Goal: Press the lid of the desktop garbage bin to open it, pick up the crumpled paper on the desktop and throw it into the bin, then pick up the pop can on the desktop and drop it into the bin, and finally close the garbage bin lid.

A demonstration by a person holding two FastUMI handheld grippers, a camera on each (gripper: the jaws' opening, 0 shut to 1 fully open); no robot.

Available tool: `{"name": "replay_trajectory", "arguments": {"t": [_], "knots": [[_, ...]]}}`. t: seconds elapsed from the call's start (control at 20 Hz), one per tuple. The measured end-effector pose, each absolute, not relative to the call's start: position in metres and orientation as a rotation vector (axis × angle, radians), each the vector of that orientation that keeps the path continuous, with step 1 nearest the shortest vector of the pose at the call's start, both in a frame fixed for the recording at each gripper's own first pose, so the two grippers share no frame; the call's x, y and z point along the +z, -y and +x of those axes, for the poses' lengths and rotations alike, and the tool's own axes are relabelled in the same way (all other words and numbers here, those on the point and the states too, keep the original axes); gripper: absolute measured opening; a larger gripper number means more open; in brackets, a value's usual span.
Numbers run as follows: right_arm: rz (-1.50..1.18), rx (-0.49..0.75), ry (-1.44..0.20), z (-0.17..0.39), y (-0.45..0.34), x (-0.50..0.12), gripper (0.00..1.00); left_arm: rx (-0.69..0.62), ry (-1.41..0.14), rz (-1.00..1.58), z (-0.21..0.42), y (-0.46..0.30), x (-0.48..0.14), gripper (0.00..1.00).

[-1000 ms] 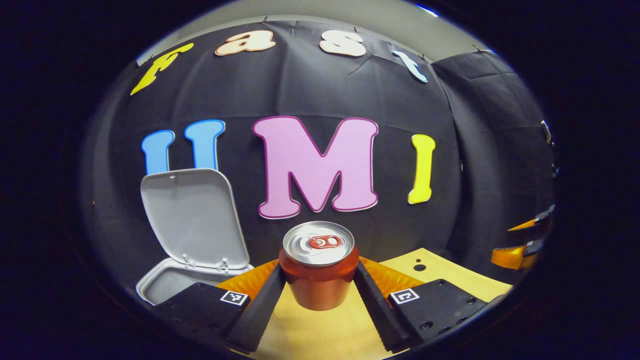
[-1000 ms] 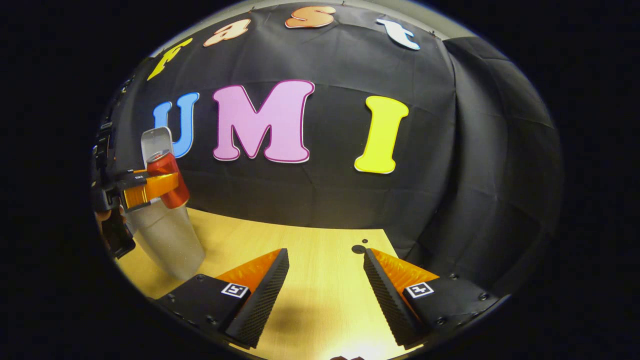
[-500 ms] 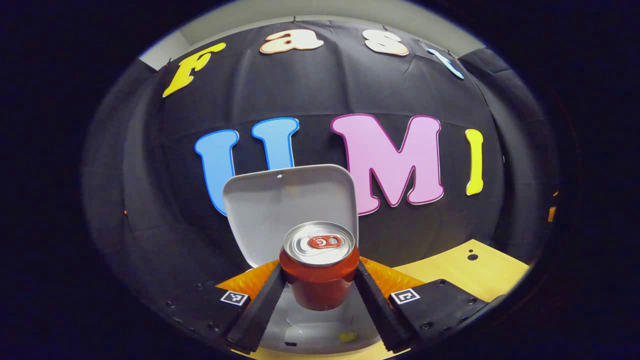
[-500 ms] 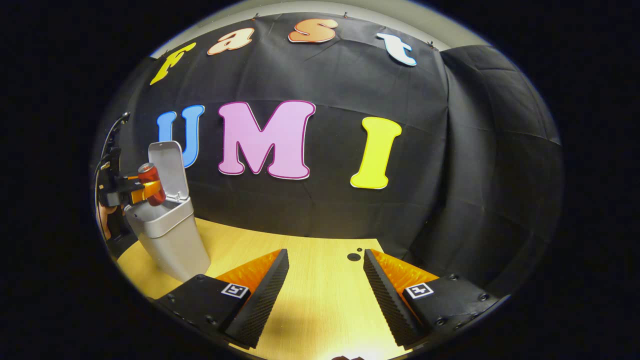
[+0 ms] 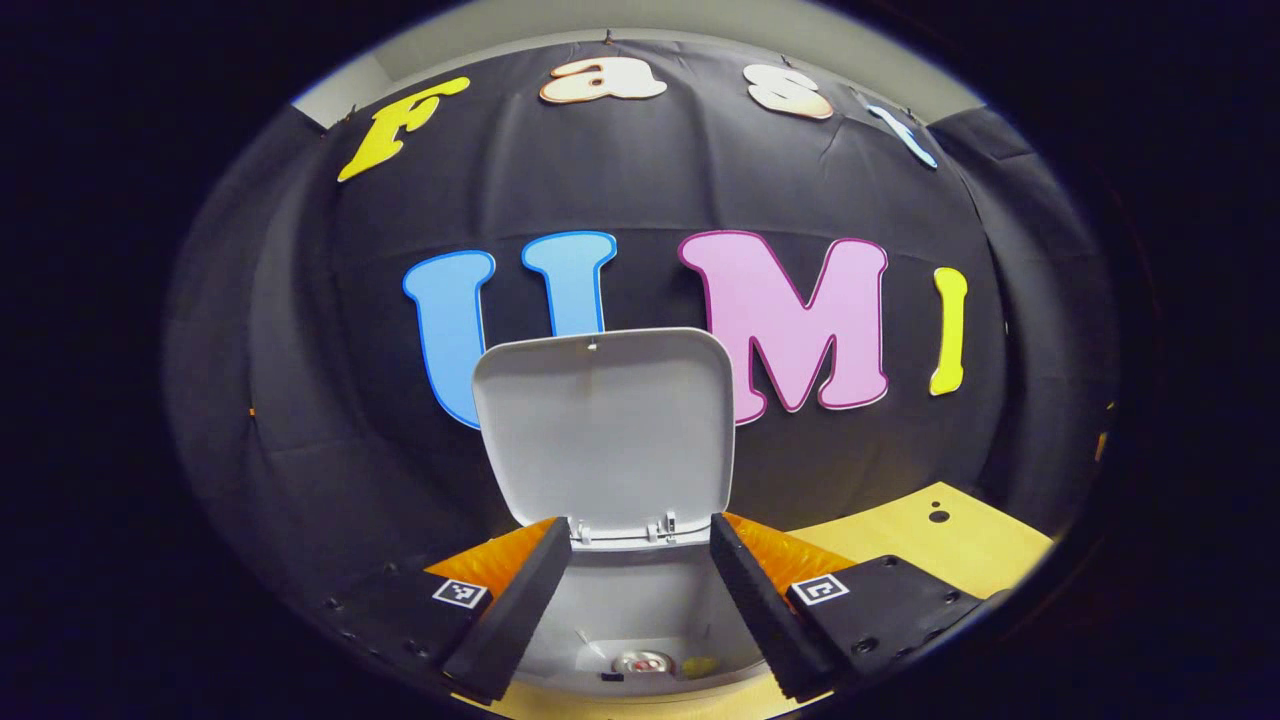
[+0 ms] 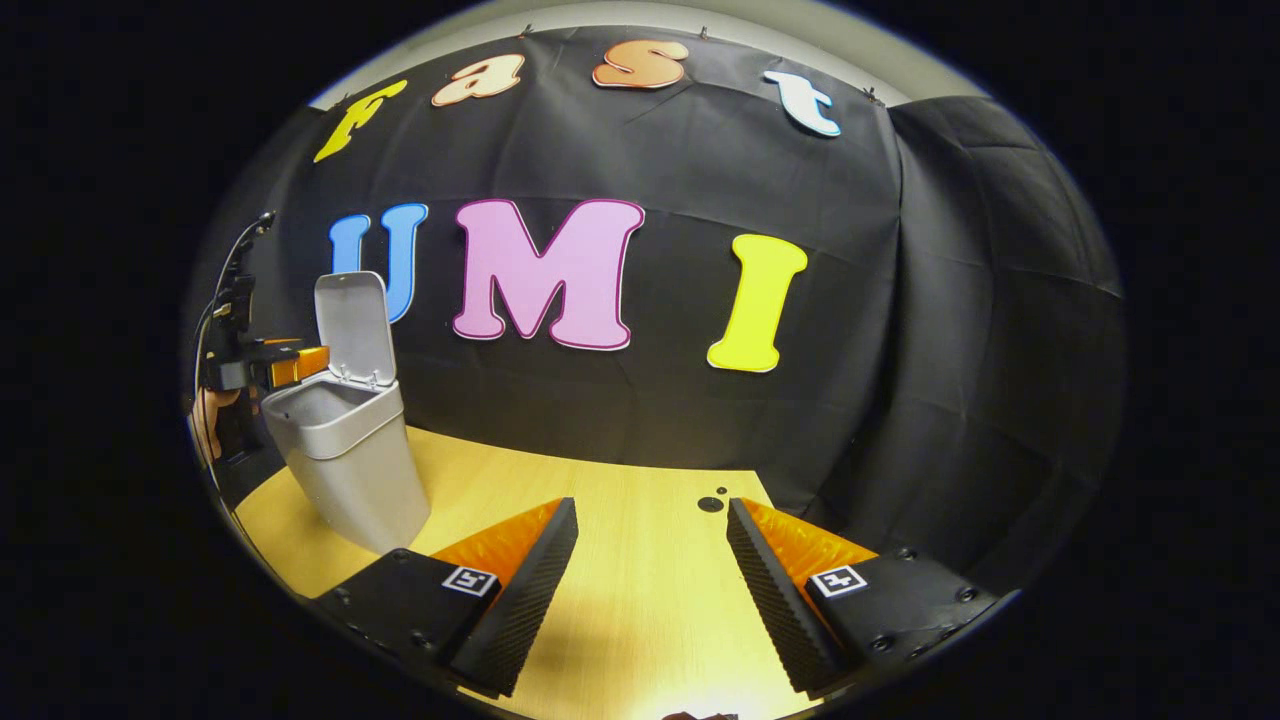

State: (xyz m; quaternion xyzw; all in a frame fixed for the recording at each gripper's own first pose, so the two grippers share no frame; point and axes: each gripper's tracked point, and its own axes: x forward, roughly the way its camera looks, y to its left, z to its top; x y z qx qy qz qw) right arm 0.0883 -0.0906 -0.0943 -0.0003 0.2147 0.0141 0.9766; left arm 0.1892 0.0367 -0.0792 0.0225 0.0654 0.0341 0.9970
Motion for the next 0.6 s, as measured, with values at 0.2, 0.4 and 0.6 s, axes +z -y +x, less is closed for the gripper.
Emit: {"name": "replay_trajectory", "arguments": {"t": [0.2,0.4,0.6], "knots": [[0.017,0.046,-0.428,0.09,0.084,-0.091,0.97,0.057,-0.103,-0.051,0.191,-0.039,-0.038,0.94],[0.065,0.076,-0.439,0.099,0.069,-0.091,0.97,0.027,-0.103,-0.103,0.214,-0.049,0.008,0.95],[0.052,0.113,-0.429,0.118,0.055,-0.087,0.97,0.046,-0.074,-0.042,0.252,-0.071,0.043,0.95]]}}
